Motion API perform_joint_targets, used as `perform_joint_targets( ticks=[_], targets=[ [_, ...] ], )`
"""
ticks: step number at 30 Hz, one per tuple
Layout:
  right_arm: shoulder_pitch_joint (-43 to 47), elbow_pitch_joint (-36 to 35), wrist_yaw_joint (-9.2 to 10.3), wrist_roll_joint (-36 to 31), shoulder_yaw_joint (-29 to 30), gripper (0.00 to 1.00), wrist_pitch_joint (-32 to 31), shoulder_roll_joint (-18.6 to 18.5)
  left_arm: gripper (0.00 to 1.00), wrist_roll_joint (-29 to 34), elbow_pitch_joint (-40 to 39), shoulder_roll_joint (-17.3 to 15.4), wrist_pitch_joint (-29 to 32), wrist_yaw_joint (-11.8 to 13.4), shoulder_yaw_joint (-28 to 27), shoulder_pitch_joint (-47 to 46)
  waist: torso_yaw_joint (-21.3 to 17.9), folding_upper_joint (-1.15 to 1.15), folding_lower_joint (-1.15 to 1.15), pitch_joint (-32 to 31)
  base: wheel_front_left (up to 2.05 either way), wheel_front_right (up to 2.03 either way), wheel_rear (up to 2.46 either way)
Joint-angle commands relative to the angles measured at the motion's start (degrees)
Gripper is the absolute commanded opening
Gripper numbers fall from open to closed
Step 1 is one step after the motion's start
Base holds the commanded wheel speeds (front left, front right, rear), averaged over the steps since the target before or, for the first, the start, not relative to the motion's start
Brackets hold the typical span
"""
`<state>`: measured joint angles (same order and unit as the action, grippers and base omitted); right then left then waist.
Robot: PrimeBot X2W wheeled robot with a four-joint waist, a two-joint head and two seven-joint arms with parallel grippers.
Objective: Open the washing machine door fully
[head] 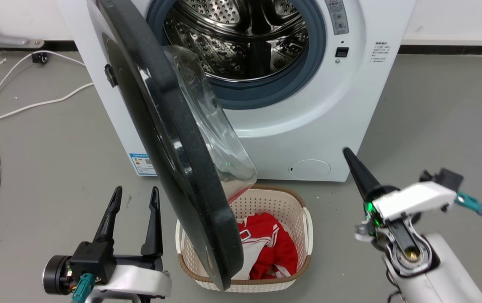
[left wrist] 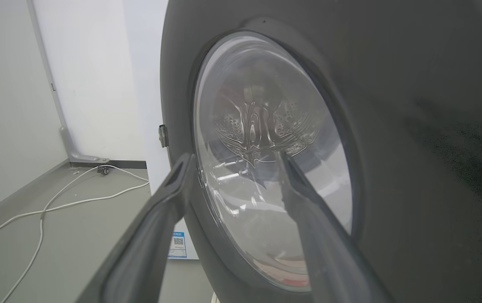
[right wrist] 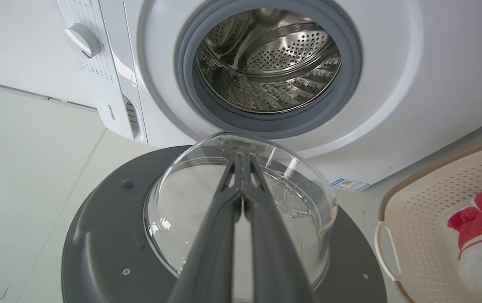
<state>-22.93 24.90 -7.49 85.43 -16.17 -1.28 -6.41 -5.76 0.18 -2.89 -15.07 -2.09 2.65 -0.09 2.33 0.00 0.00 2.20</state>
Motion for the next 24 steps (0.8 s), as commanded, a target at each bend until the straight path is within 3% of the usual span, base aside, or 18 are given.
perform_joint_targets(
  ticks=[1, 2, 5, 10, 14, 18, 22, 24],
  targets=[
    [2.04, -0.85, 0.0, -1.5, 0.51, 0.42, 1.98, -0.61, 1.0, 0.36, 0.16, 0.02, -0.14, -0.04, -0.39, 1.03, -0.28, 0.0, 0.0, -0.33, 0.0, 0.0, 0.0],
    [3.65, -1.47, 0.0, -2.0, 1.02, 1.0, 3.61, -0.87, 1.0, 0.46, 0.22, 0.03, -0.14, -0.07, -0.45, 1.13, -0.38, 0.0, 0.0, -0.54, 0.0, 0.0, 0.0],
    [7.78, -3.62, 0.0, -5.14, 2.47, 1.0, 8.86, -1.61, 1.0, 0.68, 0.34, 0.02, -0.14, -0.23, -0.8, 1.49, -0.6, 0.0, 0.0, -1.02, 0.0, 0.0, 0.0],
    [13.01, -6.12, 0.0, -16.46, 4.98, 1.0, 15.46, -2.38, 1.0, 1.58, 0.55, 0.02, -0.14, -0.48, -1.62, 2.22, -0.73, 0.0, 0.0, -1.93, 0.0, 0.0, 0.0],
    [16.12, -9.24, 0.0, -32.37, 11.92, 1.0, 16.44, -0.8, 1.0, 2.08, 0.49, -0.09, -0.14, -0.76, -2.33, 2.67, -0.72, 0.0, 0.0, -2.37, 0.0, 0.0, 0.0],
    [18.79, -18.41, 0.01, -52.17, 21.27, 1.0, 16.42, 2.47, 1.0, 2.49, 0.31, -0.07, -0.14, -1.02, -2.76, 2.85, -0.65, 0.0, 0.0, -2.33, 0.0, 0.0, 0.0],
    [21.34, -26.88, 0.01, -69.49, 23.89, 1.0, 16.42, 3.55, 1.0, 2.68, 0.09, -0.07, -0.14, -1.26, -3.04, 2.66, -0.52, 0.0, 0.0, -2.19, 0.0, 0.0, 0.0],
    [22.05, -28.2, 0.01, -72.17, 23.7, 1.0, 16.42, 3.61, 1.0, 2.78, 0.04, -0.07, -0.14, -1.3, -3.09, 2.61, -0.51, 0.0, 0.0, -2.16, 0.0, 0.0, 0.0]
  ],
)
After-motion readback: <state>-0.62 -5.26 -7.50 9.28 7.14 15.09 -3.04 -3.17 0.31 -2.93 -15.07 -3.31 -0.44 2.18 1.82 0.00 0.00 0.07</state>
